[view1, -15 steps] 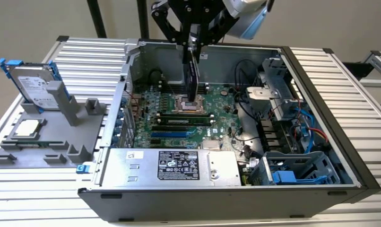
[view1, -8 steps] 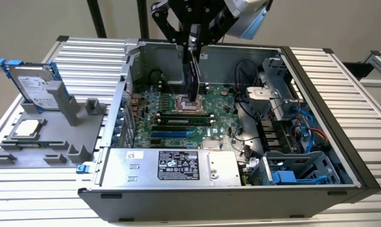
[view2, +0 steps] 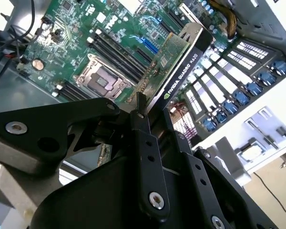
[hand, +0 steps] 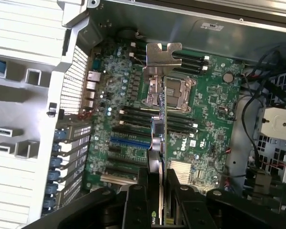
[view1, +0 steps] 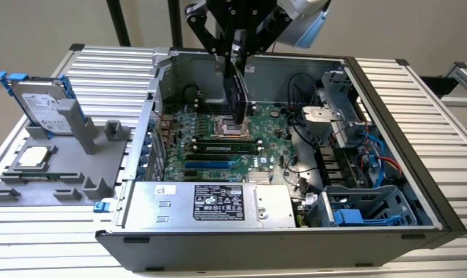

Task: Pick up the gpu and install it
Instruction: 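Insert the gpu into the slot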

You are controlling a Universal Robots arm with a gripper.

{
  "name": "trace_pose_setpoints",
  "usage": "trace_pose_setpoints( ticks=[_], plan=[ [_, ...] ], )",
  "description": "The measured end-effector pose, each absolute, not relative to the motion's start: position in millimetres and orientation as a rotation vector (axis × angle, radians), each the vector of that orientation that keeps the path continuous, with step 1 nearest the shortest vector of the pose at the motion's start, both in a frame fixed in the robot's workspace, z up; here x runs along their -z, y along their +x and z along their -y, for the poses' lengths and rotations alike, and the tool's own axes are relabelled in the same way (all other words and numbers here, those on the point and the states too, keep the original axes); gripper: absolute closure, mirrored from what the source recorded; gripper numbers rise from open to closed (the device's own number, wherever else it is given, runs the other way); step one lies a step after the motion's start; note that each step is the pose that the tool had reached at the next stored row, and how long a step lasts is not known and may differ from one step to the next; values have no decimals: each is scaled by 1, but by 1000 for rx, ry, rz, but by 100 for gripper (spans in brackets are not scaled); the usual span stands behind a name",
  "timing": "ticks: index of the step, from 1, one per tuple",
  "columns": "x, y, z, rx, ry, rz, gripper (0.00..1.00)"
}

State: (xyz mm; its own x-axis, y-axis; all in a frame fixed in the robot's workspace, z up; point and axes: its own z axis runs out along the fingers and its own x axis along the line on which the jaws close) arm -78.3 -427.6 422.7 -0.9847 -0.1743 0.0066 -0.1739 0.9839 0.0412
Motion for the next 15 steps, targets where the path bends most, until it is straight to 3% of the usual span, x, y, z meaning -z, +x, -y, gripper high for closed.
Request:
trace_pose_setpoints(
  ticks=[15],
  plan=[
    [-423, -78, 428, 62, 503, 3087, 100]
  ],
)
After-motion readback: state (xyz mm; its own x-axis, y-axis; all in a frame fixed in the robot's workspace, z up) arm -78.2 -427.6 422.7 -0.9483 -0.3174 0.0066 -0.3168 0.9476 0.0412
